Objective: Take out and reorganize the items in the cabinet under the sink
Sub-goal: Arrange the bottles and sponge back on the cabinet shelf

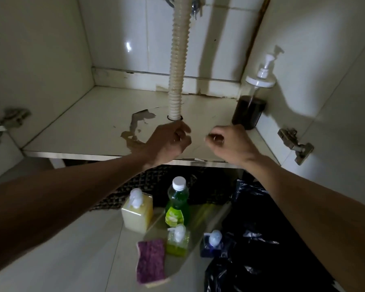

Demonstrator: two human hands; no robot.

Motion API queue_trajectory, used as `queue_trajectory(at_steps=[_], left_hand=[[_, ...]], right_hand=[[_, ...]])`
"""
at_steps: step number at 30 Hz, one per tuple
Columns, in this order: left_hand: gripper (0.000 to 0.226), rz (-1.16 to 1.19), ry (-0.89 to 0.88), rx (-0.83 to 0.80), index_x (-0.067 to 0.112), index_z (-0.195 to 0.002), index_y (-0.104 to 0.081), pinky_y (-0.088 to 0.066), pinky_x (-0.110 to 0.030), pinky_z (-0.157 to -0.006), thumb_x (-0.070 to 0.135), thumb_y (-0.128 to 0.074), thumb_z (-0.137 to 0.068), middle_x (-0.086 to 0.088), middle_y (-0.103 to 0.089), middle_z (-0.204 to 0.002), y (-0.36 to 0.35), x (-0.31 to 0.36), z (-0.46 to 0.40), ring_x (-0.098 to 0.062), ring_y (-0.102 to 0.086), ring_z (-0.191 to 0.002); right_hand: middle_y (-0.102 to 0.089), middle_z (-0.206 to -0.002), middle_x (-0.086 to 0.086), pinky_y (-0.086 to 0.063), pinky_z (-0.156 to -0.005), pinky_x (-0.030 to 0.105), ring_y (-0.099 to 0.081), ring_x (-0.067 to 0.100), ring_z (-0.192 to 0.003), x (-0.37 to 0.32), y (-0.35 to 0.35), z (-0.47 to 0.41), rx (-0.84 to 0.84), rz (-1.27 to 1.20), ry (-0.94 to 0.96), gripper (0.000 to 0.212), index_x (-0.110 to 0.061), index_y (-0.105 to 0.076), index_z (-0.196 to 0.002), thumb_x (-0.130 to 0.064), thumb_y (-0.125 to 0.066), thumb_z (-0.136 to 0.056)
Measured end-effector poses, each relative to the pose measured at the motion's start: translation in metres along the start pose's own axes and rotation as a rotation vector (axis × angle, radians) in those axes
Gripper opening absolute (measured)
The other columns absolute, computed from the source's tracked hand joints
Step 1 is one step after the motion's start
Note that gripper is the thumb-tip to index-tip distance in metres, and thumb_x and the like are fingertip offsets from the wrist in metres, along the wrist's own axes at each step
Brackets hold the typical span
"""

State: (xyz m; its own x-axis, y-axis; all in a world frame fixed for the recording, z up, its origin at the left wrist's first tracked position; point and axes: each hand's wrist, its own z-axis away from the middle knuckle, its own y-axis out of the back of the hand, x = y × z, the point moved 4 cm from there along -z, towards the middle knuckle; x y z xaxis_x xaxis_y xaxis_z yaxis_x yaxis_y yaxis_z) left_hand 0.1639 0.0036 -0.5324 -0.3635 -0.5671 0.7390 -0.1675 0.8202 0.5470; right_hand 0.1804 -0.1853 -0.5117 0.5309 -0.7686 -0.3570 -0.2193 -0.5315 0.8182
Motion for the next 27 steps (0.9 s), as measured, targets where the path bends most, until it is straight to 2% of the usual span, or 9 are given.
queue_trajectory(at_steps=[2,5,7,9,11,16,20,23,27], left_hand=[[0.016,0.000,-0.049,-0.109,0.019,-0.101,-0.067,-0.052,-0.025,-0.069,0.017,-0.065,-0.085,0.004,-0.068,-0.083,0.012,-0.007,0.021,-0.006,-0.060,-0.071],[0.033,-0.092,-0.050,-0.317,0.025,-0.112,-0.061,-0.057,-0.028,-0.076,0.032,-0.067,-0.080,0.011,-0.069,-0.090,0.018,-0.018,0.045,-0.003,-0.064,-0.076],[0.049,-0.170,-0.013,-0.437,0.029,-0.122,-0.058,-0.056,-0.029,-0.082,0.043,-0.069,-0.076,0.015,-0.067,-0.098,0.014,-0.022,0.054,-0.001,-0.066,-0.081],[0.057,-0.212,-0.012,-0.537,0.031,-0.127,-0.056,-0.056,-0.027,-0.081,0.044,-0.073,-0.074,0.016,-0.065,-0.104,0.005,-0.022,0.062,-0.001,-0.065,-0.085],[0.053,-0.224,-0.032,-0.582,0.030,-0.123,-0.059,-0.054,-0.024,-0.076,0.036,-0.078,-0.074,0.014,-0.064,-0.104,-0.001,-0.022,0.067,-0.004,-0.065,-0.085],[0.036,-0.315,-0.088,-0.622,0.021,-0.101,-0.065,-0.050,-0.027,-0.071,0.029,-0.084,-0.072,0.009,-0.063,-0.093,-0.013,-0.025,0.070,-0.010,-0.060,-0.085],[0.030,-0.328,-0.013,-0.642,0.021,-0.097,-0.063,-0.048,-0.028,-0.073,0.027,-0.083,-0.075,0.007,-0.062,-0.096,-0.015,-0.026,0.065,-0.013,-0.060,-0.089],[0.028,-0.339,0.004,-0.618,0.022,-0.098,-0.063,-0.045,-0.023,-0.068,0.028,-0.081,-0.077,0.007,-0.061,-0.098,-0.012,-0.022,0.061,-0.013,-0.058,-0.090],[0.027,-0.348,0.013,-0.565,0.024,-0.093,-0.061,-0.039,-0.023,-0.062,0.035,-0.080,-0.078,0.013,-0.058,-0.088,0.003,0.002,0.048,-0.003,-0.054,-0.077]], right_hand=[[-0.072,-0.072,-0.007,-0.055,-0.063,0.032,-0.066,0.009,-0.059,-0.014,-0.013,0.016,-0.120,-0.012,0.051,0.017,-0.017,-0.076,-0.082,-0.031,-0.069,-0.087],[-0.074,-0.075,-0.009,-0.057,-0.062,0.028,-0.066,0.001,-0.057,-0.025,-0.036,0.039,-0.306,-0.041,-0.018,0.012,-0.023,-0.077,-0.089,-0.033,-0.074,-0.083],[-0.076,-0.087,-0.006,-0.054,-0.060,0.016,-0.062,-0.009,-0.054,-0.027,-0.054,0.053,-0.484,-0.041,-0.104,0.019,-0.022,-0.075,-0.099,-0.030,-0.076,-0.081],[-0.075,-0.100,-0.005,-0.051,-0.065,0.011,-0.065,-0.008,-0.065,-0.027,-0.072,0.071,-0.656,-0.029,-0.180,0.033,-0.019,-0.071,-0.110,-0.030,-0.079,-0.080],[-0.071,-0.110,-0.006,-0.054,-0.079,0.020,-0.068,0.005,-0.087,-0.026,-0.089,0.087,-0.755,-0.001,-0.232,0.049,-0.020,-0.065,-0.119,-0.040,-0.081,-0.077],[-0.065,-0.116,-0.003,-0.053,-0.091,0.031,-0.065,0.016,-0.102,-0.026,-0.118,0.111,-0.785,-0.026,-0.278,0.065,-0.029,-0.050,-0.135,-0.053,-0.076,-0.080],[-0.066,-0.112,0.001,-0.054,-0.085,0.030,-0.065,0.016,-0.096,-0.023,-0.125,0.113,-0.709,-0.069,-0.332,0.057,-0.031,-0.047,-0.140,-0.051,-0.065,-0.090],[-0.063,-0.123,0.001,-0.048,-0.083,0.025,-0.062,0.016,-0.106,-0.027,-0.119,0.112,-0.706,-0.111,-0.368,0.056,-0.028,-0.045,-0.143,-0.049,-0.062,-0.093],[-0.062,-0.127,-0.002,-0.049,-0.094,0.030,-0.061,0.015,-0.113,-0.030,-0.106,0.111,-0.691,-0.252,-0.433,0.069,-0.029,-0.044,-0.140,-0.057,-0.070,-0.082]])
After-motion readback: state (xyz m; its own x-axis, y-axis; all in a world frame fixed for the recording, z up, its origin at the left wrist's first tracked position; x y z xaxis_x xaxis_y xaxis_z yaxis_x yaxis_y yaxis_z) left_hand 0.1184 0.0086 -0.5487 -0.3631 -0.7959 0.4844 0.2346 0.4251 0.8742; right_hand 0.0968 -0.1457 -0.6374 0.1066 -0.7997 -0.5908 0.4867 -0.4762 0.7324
